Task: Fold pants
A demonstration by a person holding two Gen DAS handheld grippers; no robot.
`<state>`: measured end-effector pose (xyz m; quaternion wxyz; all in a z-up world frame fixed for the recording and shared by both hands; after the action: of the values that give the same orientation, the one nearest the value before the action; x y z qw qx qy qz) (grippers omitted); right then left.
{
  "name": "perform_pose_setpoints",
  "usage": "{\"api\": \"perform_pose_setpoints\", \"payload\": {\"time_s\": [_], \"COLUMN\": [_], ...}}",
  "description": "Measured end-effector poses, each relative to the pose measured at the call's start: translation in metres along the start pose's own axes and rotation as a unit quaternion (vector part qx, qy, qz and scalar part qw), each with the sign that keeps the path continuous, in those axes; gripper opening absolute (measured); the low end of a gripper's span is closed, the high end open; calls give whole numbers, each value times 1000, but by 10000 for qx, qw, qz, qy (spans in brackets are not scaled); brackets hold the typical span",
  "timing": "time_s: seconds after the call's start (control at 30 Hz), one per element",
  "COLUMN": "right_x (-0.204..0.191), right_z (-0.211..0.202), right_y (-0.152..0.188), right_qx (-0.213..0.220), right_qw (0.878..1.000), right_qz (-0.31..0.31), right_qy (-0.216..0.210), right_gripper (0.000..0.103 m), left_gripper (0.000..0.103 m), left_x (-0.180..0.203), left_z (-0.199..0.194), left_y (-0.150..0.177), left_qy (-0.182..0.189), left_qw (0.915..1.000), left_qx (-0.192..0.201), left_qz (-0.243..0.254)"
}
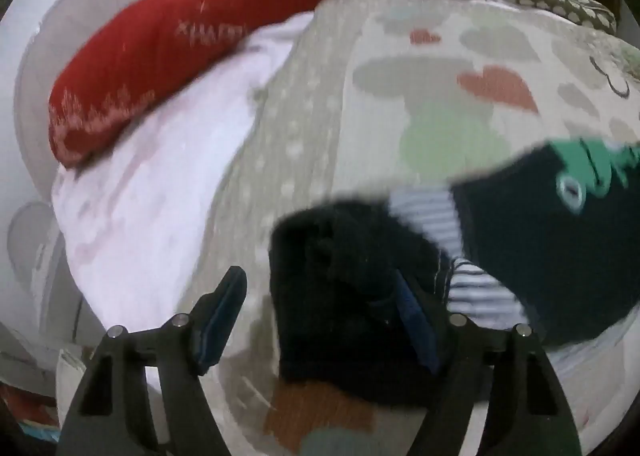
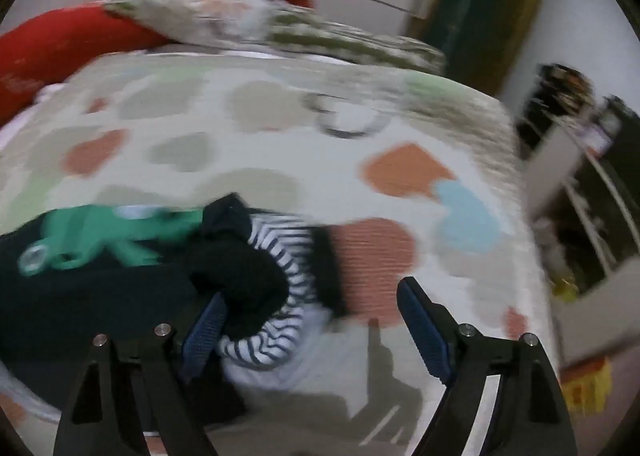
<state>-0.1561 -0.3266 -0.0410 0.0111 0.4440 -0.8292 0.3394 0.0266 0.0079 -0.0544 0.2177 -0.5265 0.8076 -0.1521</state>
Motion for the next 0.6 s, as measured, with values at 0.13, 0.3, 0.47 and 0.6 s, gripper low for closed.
{"api": "perform_pose_setpoints", "payload": {"time_s": [0.13, 0.3, 0.47, 0.6], "right_x": [39, 45, 23, 4], "right_z": [4, -7, 14, 29], "right_y": [13, 13, 9, 7], "right_qx": [-160, 208, 85, -37], "right_qw": [9980, 9849, 9656, 9568], "right_qz": [594, 1136, 1479, 1520], "right_qy": [-143, -1287, -2137, -2479], "right_gripper": [86, 89, 89, 84], "left_gripper": [75, 76, 79, 79], "left_x": [-18, -32, -19, 4], "left_z": [-5, -23, -4, 17], "left_y": [27, 35, 8, 3], "left_qy": [833, 1940, 2927, 2588], "left_qw": [9957, 9713, 9444, 9587], "left_qx": [-182, 257, -113, -176], "left_qz": [-353, -1349, -1493, -1169]}}
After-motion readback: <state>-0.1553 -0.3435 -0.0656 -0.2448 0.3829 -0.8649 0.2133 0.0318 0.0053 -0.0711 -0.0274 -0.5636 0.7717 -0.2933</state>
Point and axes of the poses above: each gripper's, at about its wrist camera, not at the fingertips, and z roughly the way its jaws point, x to its right, y to its underside, the point moved 6 cm from there along z, roughly the way its jaws point, and after that the axes turned 9 degrees about -z, right-handed, at the moved point
